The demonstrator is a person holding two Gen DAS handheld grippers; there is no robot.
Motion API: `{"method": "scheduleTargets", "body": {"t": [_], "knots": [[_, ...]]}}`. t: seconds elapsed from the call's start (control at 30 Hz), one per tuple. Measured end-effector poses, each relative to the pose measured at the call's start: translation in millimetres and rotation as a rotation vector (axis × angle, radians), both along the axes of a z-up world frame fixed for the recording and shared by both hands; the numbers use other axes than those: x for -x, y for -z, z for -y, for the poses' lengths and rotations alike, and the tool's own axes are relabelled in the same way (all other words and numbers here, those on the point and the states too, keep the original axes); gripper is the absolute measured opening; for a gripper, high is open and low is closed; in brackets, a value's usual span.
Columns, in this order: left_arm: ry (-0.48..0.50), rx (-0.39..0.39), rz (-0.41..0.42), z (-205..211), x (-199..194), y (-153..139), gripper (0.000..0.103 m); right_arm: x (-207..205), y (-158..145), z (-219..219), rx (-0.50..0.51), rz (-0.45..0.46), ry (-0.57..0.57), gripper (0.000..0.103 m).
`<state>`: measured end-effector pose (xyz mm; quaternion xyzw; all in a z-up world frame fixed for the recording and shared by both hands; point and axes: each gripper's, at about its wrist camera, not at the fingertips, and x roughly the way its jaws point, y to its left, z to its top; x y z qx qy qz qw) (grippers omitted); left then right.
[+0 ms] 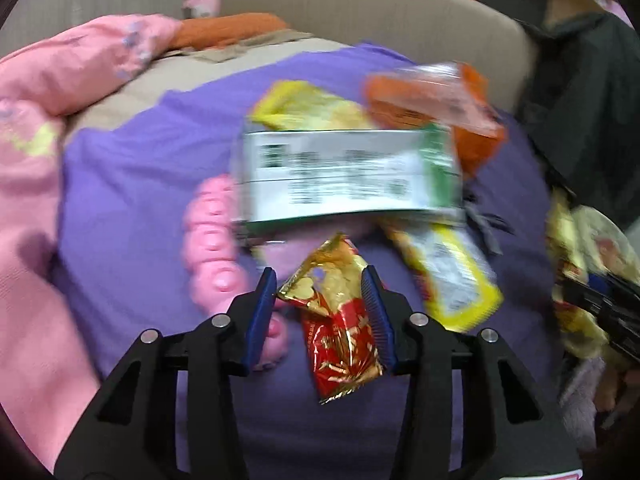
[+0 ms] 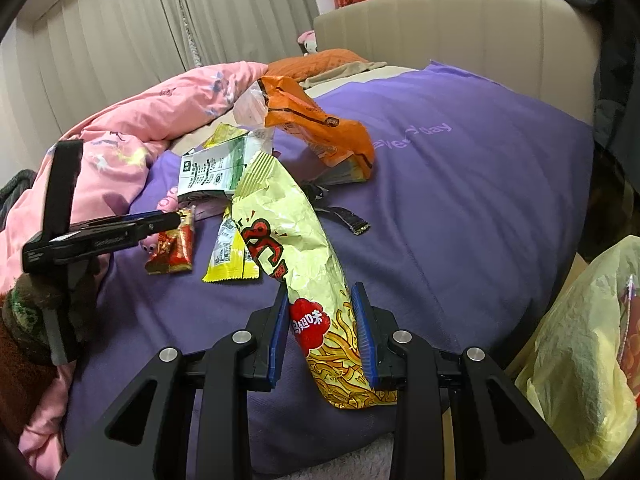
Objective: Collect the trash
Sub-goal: 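Grasp the red-gold wrapper with the left tool while the right tool lifts the yellow chip bag, then carry the chip bag and red-gold wrapper over the bin and open both tools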
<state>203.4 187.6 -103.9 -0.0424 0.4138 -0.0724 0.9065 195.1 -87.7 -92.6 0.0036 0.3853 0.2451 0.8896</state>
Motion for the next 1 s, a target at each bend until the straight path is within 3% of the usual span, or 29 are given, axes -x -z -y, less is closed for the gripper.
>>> {"method": "scheduleTargets", "body": {"t": [0.07,0.13,0.23,0.33,0.37,0.4,0.47,0.53,0.63,0.77,1.0], "knots": [[0.058,0.048,-0.01,8,2,0,0.042,-1,2,-1,-0.003,-0.013,0.0,0.03],[0.072,0.046,-0.016,14,3,2,0.042,-3,3,-2,-0.001,-0.018,-0.002,0.03],[0.044,0.016,-0.038,15,-2,11,0.042,-2,4,-4,0.01,-0.016,-0.006,0.03],[0.01,0.053,-0.085,15,-6,22,0.039,-2,2,-6,0.006,-0.016,-0.007,0.03],[-0.002,0.08,-0.084,13,-6,22,0.033,-1,1,-6,0.004,-0.015,-0.008,0.029],[-0.008,0.102,-0.083,12,-5,21,0.019,0,0,-6,0.002,-0.013,-0.009,0.029],[-0.036,0.132,-0.073,10,-3,17,0.017,3,-4,-4,-0.006,-0.004,-0.009,0.03],[-0.058,0.1,-0.047,11,4,9,0.016,7,-10,0,-0.011,0.011,-0.009,0.029],[-0.082,0.023,0.039,21,18,-20,0.016,15,-28,8,-0.017,0.056,-0.012,0.03],[-0.086,-0.074,0.2,50,41,-83,0.016,26,-60,27,-0.043,0.117,-0.013,0.03],[-0.026,-0.038,0.392,108,71,-167,0.016,58,-128,89,-0.027,0.294,0.033,0.03]]}}
